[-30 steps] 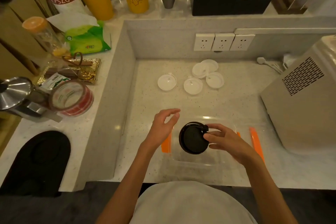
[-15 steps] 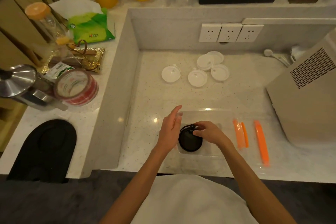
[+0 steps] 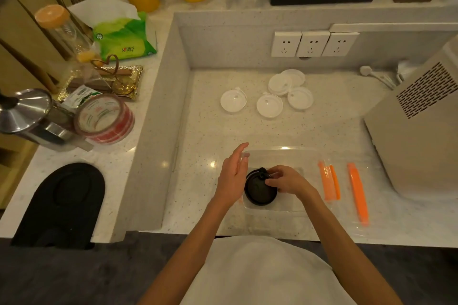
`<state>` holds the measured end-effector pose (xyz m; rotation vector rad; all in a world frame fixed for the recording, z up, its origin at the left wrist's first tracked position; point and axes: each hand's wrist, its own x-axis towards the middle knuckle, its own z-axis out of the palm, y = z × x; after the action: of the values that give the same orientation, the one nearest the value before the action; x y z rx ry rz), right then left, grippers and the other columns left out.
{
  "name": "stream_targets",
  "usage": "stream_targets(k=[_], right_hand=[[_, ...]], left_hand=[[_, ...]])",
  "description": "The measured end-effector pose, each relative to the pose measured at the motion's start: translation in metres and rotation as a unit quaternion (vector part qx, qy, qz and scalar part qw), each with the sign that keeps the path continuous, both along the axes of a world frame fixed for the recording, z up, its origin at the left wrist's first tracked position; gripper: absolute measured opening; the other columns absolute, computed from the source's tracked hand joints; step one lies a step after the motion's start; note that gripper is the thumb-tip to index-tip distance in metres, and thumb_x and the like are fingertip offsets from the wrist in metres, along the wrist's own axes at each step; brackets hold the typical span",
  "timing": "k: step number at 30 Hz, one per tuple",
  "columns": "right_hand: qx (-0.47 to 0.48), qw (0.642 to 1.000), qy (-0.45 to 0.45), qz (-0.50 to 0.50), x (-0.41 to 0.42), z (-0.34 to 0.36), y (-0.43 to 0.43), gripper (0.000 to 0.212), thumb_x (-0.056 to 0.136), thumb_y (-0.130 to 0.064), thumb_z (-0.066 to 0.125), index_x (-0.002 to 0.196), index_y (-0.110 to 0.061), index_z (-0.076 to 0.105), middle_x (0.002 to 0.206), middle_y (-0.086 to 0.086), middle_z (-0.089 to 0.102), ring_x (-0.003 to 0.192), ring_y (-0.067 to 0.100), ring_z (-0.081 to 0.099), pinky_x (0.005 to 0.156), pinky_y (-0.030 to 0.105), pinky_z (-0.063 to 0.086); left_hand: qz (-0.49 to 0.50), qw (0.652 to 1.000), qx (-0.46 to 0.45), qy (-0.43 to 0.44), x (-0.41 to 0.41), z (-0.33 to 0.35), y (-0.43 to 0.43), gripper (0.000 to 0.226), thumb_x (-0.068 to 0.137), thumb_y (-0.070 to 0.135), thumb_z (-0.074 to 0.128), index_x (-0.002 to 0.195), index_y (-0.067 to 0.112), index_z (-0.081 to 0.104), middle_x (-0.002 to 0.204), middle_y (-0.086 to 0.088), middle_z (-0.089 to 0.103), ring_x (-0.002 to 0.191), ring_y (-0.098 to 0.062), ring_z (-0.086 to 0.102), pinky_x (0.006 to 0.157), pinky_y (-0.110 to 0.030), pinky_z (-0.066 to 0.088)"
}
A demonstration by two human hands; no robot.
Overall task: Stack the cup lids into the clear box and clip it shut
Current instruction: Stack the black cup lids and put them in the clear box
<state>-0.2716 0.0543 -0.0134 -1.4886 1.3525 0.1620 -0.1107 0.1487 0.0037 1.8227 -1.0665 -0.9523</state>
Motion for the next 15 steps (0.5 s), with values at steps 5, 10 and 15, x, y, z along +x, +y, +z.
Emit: stream_targets(k=[5,10,15], right_hand=[[-0.009,1.000,-0.004,0.021,-0.0012,-0.0029,0.0015,0.045,0.087,-0.014,0.071,0.130,-0.011,0.059,0.128,0.013,0.062,0.104,0.020,0.057,0.097,0.037,0.052],[-0.008,1.000,-0.010,0.027,-0.0014,-0.0042,0.0019,0.050,0.087,-0.017,0.072,0.133,-0.020,0.054,0.126,0.010,0.062,0.101,0.018,0.057,0.089,0.032,0.050],[-0.023,0.999,-0.025,0.025,-0.0007,-0.0041,0.0021,0.050,0.085,-0.015,0.073,0.128,-0.030,0.053,0.121,0.009,0.062,0.100,0.018,0.058,0.085,0.028,0.050]], left_hand=[[0.001,1.000,-0.005,0.000,-0.0004,0.0024,0.0008,0.039,0.110,0.028,0.036,0.146,0.041,0.042,0.139,-0.001,0.061,0.108,0.034,0.041,0.088,-0.001,0.030],[0.001,1.000,-0.001,-0.001,-0.0009,0.0027,0.0015,0.040,0.110,0.028,0.036,0.147,0.042,0.041,0.140,0.001,0.060,0.110,0.030,0.042,0.088,-0.001,0.030],[0.005,1.000,0.002,0.006,-0.0017,0.0043,0.0014,0.040,0.110,0.029,0.037,0.147,0.043,0.041,0.142,0.003,0.059,0.114,0.012,0.049,0.097,-0.014,0.033]])
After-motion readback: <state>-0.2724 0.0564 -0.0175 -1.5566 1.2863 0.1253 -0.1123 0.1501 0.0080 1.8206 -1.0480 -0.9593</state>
